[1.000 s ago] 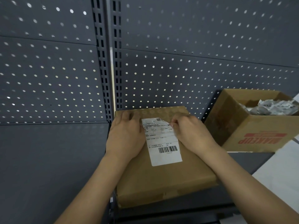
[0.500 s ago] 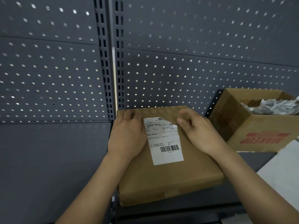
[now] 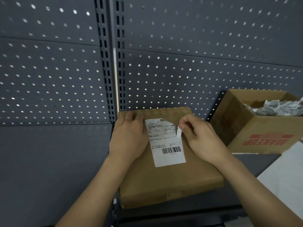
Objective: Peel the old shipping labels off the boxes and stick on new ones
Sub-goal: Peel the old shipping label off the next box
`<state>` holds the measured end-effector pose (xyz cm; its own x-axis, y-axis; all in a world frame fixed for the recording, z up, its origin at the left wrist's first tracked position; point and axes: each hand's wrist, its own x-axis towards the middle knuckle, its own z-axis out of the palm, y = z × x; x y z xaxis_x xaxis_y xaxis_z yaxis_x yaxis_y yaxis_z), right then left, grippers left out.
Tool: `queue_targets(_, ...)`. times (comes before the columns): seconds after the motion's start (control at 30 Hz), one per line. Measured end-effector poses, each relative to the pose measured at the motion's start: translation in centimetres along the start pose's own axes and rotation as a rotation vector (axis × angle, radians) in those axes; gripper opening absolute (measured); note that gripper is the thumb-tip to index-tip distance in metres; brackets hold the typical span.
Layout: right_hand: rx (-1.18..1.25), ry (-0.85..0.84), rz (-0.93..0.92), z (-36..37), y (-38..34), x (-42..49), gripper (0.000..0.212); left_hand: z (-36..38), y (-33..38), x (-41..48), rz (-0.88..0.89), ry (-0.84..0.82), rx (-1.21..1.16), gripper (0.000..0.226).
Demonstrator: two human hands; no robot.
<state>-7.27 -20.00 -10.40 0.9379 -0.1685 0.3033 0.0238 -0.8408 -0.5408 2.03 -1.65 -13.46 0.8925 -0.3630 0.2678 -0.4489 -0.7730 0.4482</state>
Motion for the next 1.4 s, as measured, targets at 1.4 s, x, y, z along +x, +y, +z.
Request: queue_targets(1.4,0.137,0.195,0.053,-1.5,0.8,0.2,0.022,0.2,-0.4,0.0,0.024,0.043,-0.021,0.037)
